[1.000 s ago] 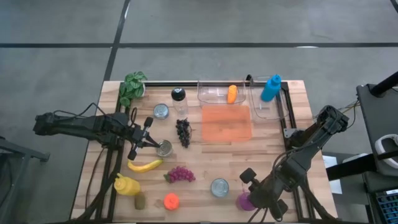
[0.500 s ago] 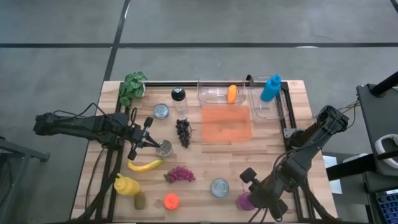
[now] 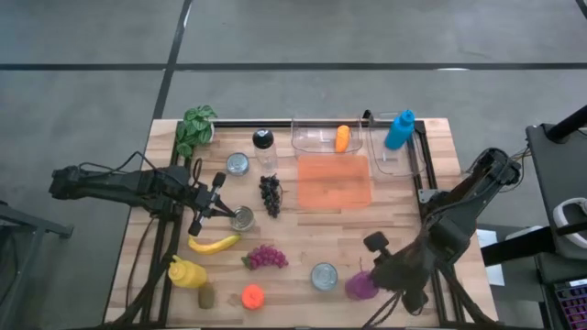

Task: Pick & Place Food Item
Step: Put the purple water bottle into the right transparent bin

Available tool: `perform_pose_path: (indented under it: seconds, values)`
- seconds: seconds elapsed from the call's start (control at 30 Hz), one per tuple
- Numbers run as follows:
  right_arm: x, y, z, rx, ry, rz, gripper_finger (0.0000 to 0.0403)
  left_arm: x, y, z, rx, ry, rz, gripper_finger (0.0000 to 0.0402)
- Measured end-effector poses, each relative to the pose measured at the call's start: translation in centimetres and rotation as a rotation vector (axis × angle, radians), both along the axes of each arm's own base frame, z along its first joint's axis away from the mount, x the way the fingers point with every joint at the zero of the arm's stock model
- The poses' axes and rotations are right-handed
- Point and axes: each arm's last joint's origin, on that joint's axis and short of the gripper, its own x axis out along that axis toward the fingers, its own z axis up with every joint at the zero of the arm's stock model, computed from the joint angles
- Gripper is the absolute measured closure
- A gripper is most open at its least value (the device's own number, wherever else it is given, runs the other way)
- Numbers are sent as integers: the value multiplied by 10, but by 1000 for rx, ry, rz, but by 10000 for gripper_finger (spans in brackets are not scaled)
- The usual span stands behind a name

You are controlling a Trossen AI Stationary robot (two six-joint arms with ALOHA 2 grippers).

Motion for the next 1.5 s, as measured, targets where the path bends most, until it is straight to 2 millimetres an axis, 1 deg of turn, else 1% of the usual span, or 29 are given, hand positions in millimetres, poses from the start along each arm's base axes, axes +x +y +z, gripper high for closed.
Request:
perform_pose_path:
  seconds: [0.1, 0.27, 0.4, 0.67, 0.9, 1.17, 1.37, 1.5]
  values:
    - [-6, -12, 10, -5, -32, -84, 339, 0, 0, 0, 0, 1, 0, 395]
    - [-14, -38, 27, 5, -94, -216, 339, 0, 0, 0, 0, 1, 0, 395]
    - [-19, -64, 40, 17, -143, -334, 339, 0, 0, 0, 0, 3, 0, 395]
    - [-27, -122, 60, 84, -215, -670, 339, 0, 0, -1, 2, 6, 2, 395]
    - [-34, -171, 65, 92, -227, -938, 339, 0, 0, -1, 2, 7, 3, 395]
    - [-45, -217, 69, 25, -184, -1201, 339, 0, 0, -1, 2, 9, 3, 395]
    - [-51, -248, 83, -30, -201, -1336, 339, 0, 0, -1, 2, 9, 3, 395]
    - [-58, -269, 92, -42, -228, -1463, 339, 0, 0, -1, 2, 8, 2, 395]
